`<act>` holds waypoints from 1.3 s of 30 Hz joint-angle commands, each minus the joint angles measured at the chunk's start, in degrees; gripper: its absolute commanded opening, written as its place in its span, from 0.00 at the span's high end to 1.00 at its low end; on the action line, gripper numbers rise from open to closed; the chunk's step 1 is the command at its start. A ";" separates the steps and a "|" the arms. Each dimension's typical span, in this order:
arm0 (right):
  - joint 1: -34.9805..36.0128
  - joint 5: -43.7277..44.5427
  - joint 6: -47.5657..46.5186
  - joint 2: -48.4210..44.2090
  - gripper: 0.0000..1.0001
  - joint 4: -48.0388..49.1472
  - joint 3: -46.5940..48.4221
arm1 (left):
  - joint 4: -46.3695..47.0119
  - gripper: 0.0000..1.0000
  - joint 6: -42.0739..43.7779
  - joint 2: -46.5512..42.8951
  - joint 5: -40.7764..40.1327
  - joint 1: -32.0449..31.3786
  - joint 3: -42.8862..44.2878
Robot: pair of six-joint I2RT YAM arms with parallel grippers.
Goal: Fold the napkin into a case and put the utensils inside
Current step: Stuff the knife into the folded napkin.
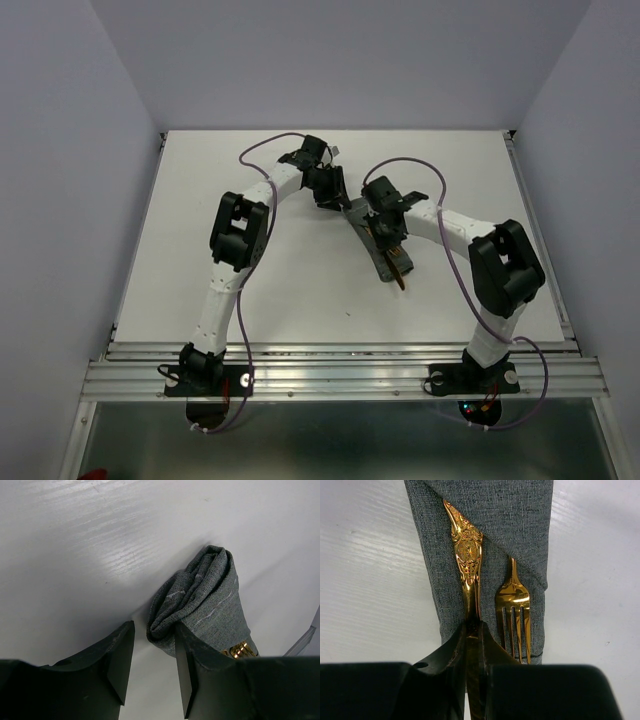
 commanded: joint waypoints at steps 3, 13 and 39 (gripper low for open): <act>-0.15 0.06 -1.26 1.31 0.99 0.65 3.82 | -0.02 0.51 0.57 0.03 2.08 -0.32 2.73; -0.15 1.03 -2.75 4.56 0.99 1.26 7.51 | -0.02 0.51 1.10 -0.23 2.61 -0.32 2.55; -0.15 1.82 -4.25 10.18 0.99 5.92 14.37 | 0.24 0.51 1.36 -1.11 4.72 -0.50 2.38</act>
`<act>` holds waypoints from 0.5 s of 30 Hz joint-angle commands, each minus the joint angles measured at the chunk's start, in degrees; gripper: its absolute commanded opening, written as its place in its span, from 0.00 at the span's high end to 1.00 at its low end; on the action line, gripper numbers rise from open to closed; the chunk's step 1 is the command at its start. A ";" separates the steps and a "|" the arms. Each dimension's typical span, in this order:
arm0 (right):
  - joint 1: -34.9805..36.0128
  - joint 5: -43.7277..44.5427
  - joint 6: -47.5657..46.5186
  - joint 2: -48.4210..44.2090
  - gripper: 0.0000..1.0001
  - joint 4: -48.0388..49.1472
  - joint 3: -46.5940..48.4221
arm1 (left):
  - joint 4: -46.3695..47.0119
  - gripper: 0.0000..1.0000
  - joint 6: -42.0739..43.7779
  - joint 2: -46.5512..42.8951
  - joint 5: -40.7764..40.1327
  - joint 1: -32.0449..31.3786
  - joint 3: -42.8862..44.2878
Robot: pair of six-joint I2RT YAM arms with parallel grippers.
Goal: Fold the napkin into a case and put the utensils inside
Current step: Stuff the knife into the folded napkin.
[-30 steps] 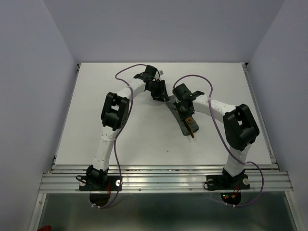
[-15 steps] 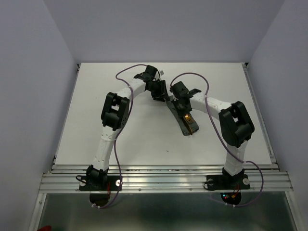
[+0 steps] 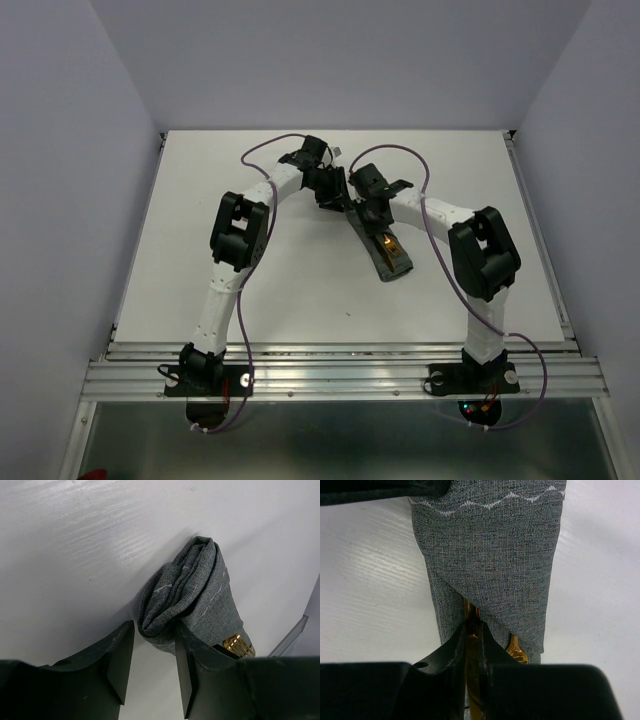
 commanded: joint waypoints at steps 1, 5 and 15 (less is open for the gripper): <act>-0.15 0.42 -0.14 0.41 0.99 4.13 2.77 | 0.03 0.51 1.08 -1.20 1.66 -0.33 2.29; -0.15 0.86 0.30 0.77 0.99 5.27 2.77 | 0.29 0.51 1.17 -1.46 1.92 -0.41 1.85; -0.15 1.56 1.36 1.91 0.99 6.07 4.08 | 0.46 0.51 1.34 -1.55 2.27 -0.50 1.58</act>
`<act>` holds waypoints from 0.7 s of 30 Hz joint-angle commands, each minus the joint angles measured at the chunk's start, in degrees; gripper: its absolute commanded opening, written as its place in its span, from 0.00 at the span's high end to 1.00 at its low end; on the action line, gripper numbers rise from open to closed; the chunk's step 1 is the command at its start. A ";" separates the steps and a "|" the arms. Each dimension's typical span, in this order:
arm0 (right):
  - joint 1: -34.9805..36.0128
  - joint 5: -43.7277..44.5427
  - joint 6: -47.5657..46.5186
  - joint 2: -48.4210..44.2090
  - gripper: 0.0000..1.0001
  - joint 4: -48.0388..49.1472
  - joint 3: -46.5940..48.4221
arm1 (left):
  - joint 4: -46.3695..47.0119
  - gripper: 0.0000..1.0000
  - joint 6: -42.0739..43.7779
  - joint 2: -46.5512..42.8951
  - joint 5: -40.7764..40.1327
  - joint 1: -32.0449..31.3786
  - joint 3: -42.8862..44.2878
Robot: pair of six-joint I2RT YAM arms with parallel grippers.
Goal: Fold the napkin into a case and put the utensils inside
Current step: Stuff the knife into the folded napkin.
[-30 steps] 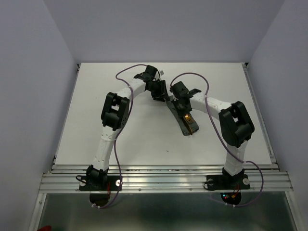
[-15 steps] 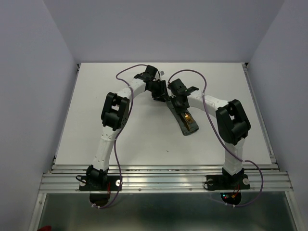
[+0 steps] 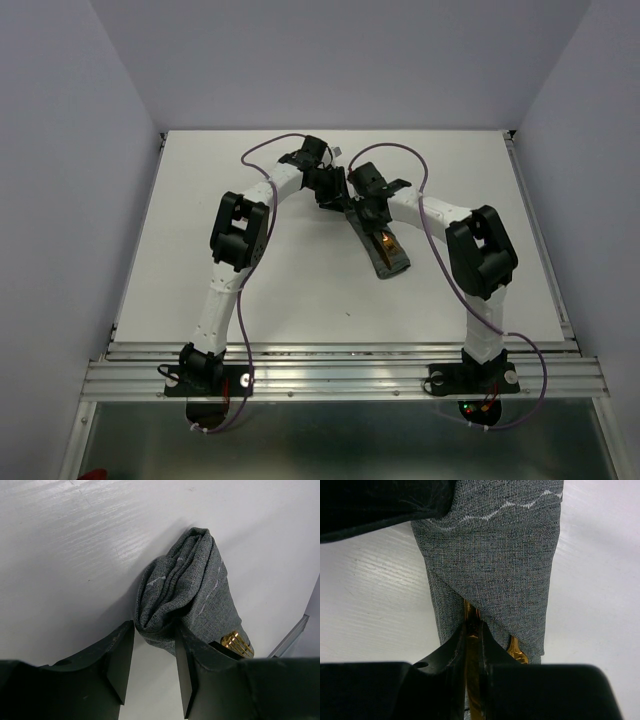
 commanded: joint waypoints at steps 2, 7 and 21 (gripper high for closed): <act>-0.15 1.50 0.96 0.86 0.99 4.62 2.97 | 0.40 0.51 1.08 -1.64 2.07 -0.50 1.67; -0.15 1.50 1.84 0.51 0.91 4.62 2.27 | 0.40 0.51 1.17 -1.73 2.07 -0.50 1.50; -0.15 0.53 4.39 -6.34 0.69 4.71 -2.47 | -0.30 0.51 1.61 -2.25 1.72 -0.41 2.37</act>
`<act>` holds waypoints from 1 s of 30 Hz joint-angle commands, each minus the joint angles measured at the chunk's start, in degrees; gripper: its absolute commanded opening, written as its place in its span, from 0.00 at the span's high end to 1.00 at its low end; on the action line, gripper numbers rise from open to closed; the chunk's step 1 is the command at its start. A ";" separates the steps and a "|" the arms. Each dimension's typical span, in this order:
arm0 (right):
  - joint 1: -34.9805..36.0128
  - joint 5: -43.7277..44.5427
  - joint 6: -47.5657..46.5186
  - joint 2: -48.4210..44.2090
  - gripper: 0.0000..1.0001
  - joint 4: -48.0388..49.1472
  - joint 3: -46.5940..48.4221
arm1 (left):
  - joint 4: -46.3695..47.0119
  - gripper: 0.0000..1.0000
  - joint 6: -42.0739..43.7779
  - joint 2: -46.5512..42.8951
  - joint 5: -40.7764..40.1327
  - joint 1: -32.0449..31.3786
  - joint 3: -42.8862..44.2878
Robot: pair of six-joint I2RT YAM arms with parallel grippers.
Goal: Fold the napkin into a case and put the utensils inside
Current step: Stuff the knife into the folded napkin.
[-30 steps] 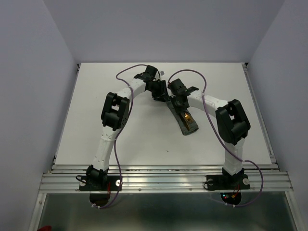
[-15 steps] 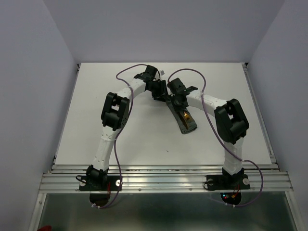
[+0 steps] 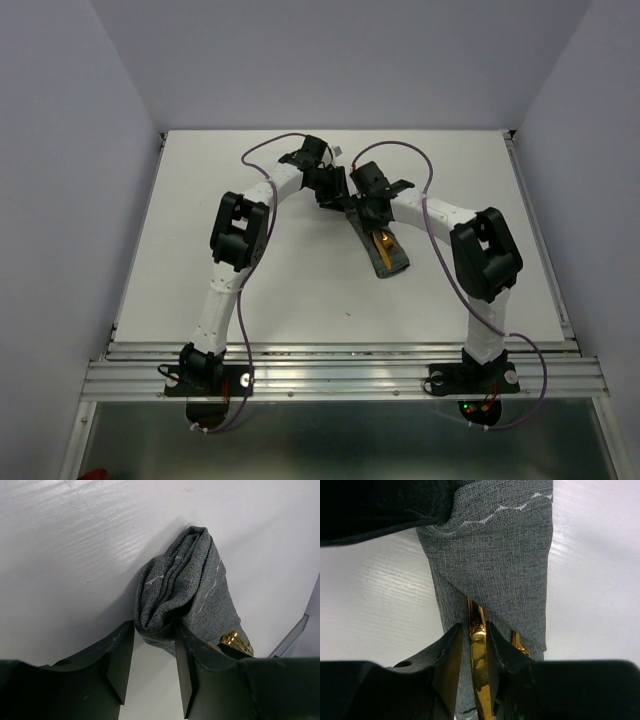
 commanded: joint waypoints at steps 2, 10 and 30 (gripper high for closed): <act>-0.15 0.75 1.75 -6.96 0.64 2.74 -3.02 | -1.09 0.51 1.50 -2.51 1.50 -0.30 2.72; -0.15 1.46 3.77 -13.82 0.63 4.24 -9.00 | -1.88 0.51 1.94 -4.18 1.15 0.05 3.69; -0.15 10.34 15.46 -3.37 0.96 7.14 -0.05 | -2.59 0.53 2.55 -8.76 0.01 1.98 1.14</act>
